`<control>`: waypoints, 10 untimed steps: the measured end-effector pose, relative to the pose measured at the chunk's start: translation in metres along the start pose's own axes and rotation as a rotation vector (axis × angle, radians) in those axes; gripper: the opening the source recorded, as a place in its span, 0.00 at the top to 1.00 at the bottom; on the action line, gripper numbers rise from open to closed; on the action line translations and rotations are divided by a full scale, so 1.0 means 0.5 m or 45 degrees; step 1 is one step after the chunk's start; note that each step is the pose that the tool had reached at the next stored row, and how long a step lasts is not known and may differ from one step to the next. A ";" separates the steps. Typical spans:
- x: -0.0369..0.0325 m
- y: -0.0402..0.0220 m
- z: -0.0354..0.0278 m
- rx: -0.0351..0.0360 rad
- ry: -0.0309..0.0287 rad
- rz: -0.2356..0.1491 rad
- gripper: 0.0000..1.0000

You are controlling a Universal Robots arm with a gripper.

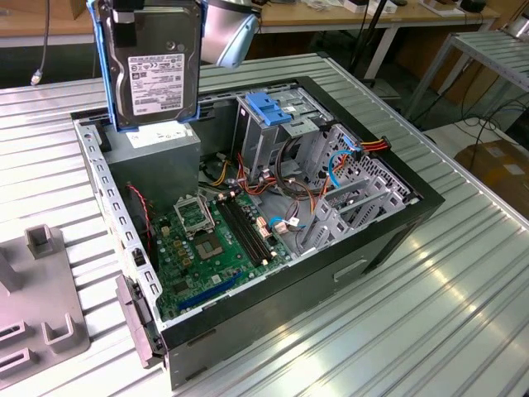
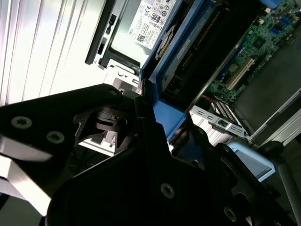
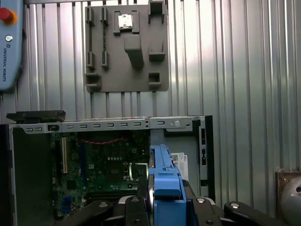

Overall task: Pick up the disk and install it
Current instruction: 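Pick up the disk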

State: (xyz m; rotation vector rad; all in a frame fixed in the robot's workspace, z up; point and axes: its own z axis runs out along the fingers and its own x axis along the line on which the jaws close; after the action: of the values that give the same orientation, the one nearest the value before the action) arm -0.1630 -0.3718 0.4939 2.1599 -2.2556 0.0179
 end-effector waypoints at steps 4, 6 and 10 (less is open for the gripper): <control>0.000 -0.013 0.000 -0.0002 0.0002 0.001 0.63; -0.001 -0.013 0.001 0.0000 0.0000 0.001 0.63; -0.001 -0.013 0.001 -0.0001 0.0002 0.001 0.63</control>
State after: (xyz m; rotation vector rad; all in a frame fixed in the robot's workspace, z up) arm -0.1563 -0.3718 0.4936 2.1588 -2.2564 0.0180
